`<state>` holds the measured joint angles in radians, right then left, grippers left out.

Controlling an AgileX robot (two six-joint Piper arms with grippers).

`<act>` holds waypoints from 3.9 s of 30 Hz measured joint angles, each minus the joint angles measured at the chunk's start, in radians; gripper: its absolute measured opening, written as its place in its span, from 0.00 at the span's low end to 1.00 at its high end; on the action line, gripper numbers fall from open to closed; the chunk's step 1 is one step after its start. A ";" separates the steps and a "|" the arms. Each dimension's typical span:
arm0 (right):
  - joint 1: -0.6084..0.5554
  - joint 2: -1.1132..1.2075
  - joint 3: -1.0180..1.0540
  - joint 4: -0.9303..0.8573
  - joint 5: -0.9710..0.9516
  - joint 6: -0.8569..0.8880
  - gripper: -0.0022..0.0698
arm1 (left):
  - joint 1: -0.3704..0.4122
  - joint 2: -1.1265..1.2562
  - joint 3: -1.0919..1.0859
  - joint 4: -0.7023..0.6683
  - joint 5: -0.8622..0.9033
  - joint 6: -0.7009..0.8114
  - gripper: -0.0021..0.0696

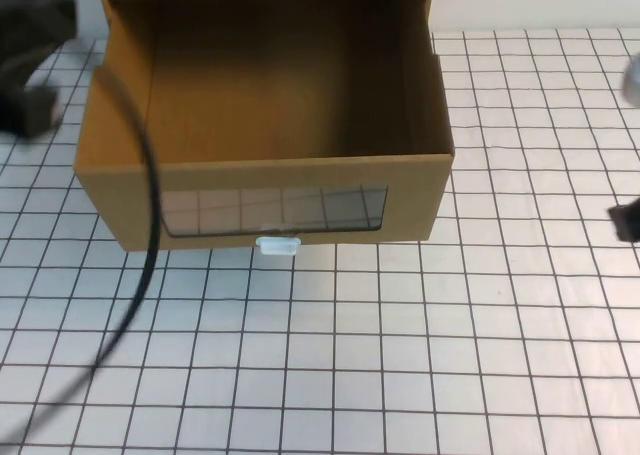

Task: Open the shoe box
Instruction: 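Pull the top drawer of the cardboard box fully open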

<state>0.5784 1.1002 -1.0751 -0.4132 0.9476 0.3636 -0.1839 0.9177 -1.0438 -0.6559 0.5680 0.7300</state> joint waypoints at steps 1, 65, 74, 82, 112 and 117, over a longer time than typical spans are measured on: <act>-0.040 -0.011 0.000 0.048 0.000 -0.048 0.01 | 0.000 -0.072 0.057 -0.022 -0.027 0.026 0.03; -0.512 -0.978 1.064 0.613 -0.940 -0.428 0.01 | 0.000 -0.932 1.069 -0.140 -0.443 0.107 0.03; -0.567 -1.108 1.098 0.591 -0.717 -0.437 0.01 | 0.000 -0.932 1.071 -0.140 -0.443 0.107 0.03; -0.567 -1.108 1.098 0.572 -0.589 -0.439 0.01 | 0.000 -0.932 1.071 -0.140 -0.443 0.107 0.03; -0.569 -1.108 1.098 0.572 -0.587 -0.437 0.01 | 0.025 -0.932 1.071 0.462 -0.386 -0.418 0.03; -0.569 -1.108 1.098 0.572 -0.587 -0.437 0.01 | 0.061 -0.932 1.071 0.531 -0.233 -0.518 0.03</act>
<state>0.0095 -0.0080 0.0225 0.1590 0.3604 -0.0729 -0.1230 -0.0145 0.0271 -0.1246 0.3349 0.2119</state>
